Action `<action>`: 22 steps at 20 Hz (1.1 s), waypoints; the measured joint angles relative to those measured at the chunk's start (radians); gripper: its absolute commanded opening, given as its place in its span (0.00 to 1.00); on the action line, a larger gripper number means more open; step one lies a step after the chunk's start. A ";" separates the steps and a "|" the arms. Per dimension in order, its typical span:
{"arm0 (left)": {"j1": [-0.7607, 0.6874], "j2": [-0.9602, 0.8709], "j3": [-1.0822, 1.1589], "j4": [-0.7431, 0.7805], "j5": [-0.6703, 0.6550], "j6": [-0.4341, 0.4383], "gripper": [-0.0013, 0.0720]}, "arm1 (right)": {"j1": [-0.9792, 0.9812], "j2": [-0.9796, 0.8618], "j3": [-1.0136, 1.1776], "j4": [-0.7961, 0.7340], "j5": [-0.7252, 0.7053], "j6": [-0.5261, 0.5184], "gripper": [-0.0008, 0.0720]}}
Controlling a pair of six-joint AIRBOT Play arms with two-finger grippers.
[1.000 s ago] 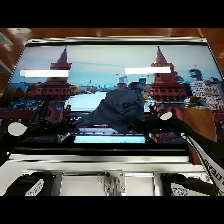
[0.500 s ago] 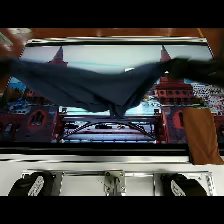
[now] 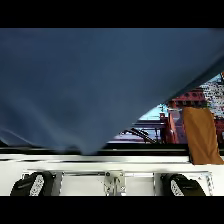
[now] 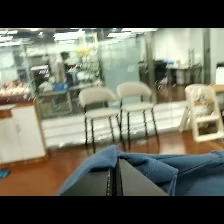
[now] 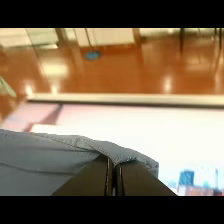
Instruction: Fold the shirts.
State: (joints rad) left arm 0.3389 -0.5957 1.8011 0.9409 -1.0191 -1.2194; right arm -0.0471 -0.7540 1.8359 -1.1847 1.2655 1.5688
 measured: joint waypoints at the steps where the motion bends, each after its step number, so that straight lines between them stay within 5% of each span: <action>1: 0.002 -0.006 -0.006 0.031 -0.028 -0.009 0.07 | 0.000 -0.013 0.005 -0.021 0.043 0.012 0.10; 9: 0.004 -0.093 -0.328 0.111 -0.100 -0.037 0.07 | -0.001 -0.305 -0.071 -0.111 0.261 0.051 0.10; 22: -0.187 -0.690 -0.634 -0.070 0.172 -0.028 0.07 | 0.021 -0.954 -0.144 -0.047 -0.210 0.077 0.10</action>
State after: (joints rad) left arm 0.1520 -1.2854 1.1667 0.8707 -0.8474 -1.2476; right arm -0.0265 -1.7077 1.6920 -1.2312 1.0554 1.6459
